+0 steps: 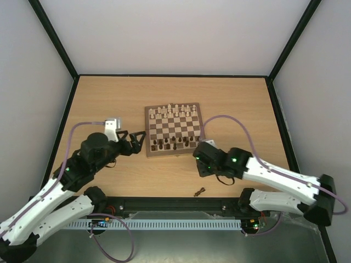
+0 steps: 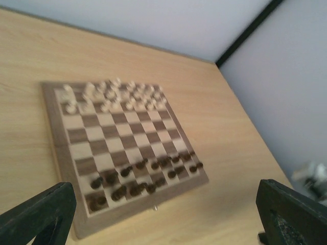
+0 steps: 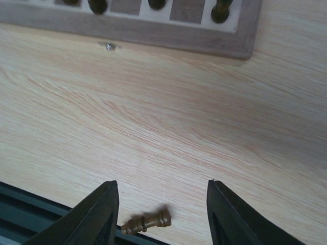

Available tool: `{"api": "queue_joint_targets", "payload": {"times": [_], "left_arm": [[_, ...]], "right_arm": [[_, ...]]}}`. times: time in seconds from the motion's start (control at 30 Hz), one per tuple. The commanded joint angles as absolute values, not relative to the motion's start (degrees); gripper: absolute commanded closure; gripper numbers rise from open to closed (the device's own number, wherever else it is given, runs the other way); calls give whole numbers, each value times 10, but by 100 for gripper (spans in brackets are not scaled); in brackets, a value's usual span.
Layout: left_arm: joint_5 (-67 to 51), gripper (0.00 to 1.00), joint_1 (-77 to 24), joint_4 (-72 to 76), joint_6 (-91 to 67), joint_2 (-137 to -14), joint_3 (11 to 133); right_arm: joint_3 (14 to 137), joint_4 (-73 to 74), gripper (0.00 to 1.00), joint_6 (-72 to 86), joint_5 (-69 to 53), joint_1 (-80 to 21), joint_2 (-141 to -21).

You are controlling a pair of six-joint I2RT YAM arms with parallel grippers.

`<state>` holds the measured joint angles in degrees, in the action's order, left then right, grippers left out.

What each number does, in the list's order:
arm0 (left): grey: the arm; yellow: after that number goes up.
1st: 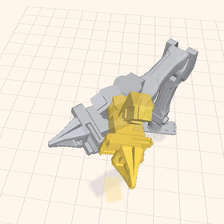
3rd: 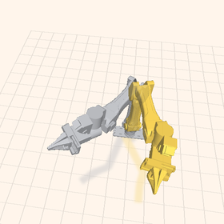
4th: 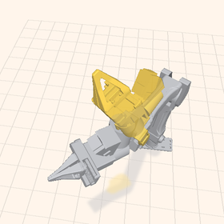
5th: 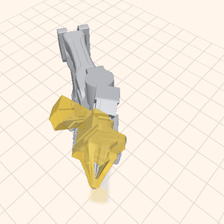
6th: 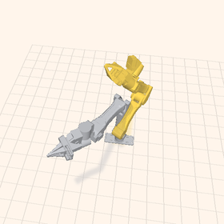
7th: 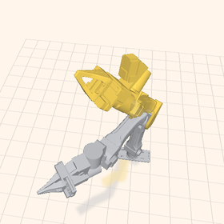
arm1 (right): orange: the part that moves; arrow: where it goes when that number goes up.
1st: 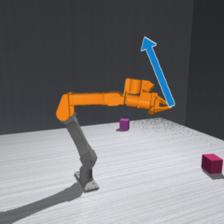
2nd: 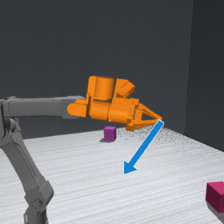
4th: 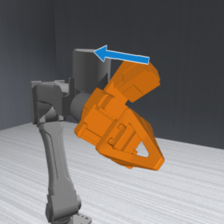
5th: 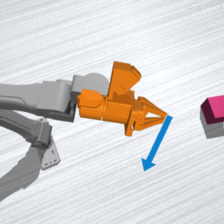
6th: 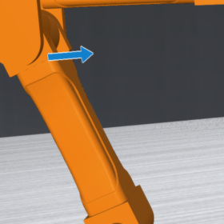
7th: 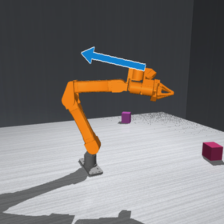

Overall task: Set up the chess pieces on the board
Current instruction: Pick up the chess piece at the center of the board.

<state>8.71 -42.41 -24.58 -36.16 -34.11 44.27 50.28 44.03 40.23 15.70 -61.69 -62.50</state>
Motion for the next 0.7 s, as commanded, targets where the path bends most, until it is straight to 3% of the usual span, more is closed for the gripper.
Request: {"api": "queue_joint_targets", "payload": {"times": [0.0,0.17,0.33,0.47,0.67], "left_arm": [[-31,1,-435,-169,-354,-380,388],[-18,0,-535,-58,-385,-406,308],[174,1,-769,56,-395,-452,249],[355,1,-917,138,-371,-563,241],[402,7,-961,176,-340,-795,331]], "right_arm": [[483,454,51,493,184,-619,-526],[507,446,47,502,216,-618,-486],[548,430,42,485,233,-617,-457],[564,428,42,463,227,-615,-460],[557,417,42,446,213,-613,-452]]}}
